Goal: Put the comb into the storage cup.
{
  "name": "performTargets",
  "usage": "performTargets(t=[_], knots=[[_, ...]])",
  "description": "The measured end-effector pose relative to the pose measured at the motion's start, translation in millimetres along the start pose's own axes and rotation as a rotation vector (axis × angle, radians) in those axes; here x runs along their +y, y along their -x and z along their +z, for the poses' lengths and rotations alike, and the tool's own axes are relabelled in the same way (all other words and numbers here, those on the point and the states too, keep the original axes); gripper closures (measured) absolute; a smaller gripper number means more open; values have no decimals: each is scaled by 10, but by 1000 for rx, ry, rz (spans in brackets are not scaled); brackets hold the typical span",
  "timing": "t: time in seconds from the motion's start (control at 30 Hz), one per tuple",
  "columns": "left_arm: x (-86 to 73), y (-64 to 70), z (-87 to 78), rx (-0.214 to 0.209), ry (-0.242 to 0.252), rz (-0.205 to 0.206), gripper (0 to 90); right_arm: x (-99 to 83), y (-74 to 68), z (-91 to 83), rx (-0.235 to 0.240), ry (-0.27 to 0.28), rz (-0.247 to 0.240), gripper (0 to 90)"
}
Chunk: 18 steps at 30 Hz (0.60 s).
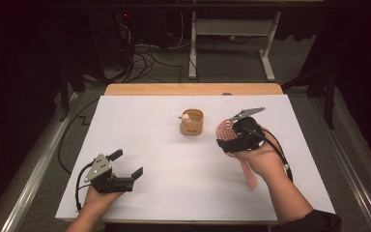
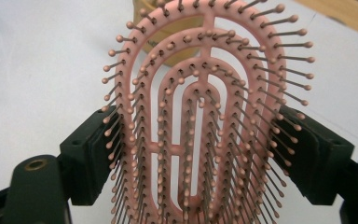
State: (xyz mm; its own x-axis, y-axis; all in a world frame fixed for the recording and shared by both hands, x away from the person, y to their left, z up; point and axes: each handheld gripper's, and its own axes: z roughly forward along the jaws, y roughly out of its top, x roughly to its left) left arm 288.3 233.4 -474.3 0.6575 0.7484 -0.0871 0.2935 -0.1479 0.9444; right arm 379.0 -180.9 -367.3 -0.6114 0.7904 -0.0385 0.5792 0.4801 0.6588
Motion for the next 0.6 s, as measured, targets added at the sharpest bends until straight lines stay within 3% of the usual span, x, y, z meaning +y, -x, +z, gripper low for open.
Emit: performTargets(t=[0.6], knots=[[1, -5, -2, 1, 3, -1, 0, -92, 43, -124, -15, 199, 36, 204]])
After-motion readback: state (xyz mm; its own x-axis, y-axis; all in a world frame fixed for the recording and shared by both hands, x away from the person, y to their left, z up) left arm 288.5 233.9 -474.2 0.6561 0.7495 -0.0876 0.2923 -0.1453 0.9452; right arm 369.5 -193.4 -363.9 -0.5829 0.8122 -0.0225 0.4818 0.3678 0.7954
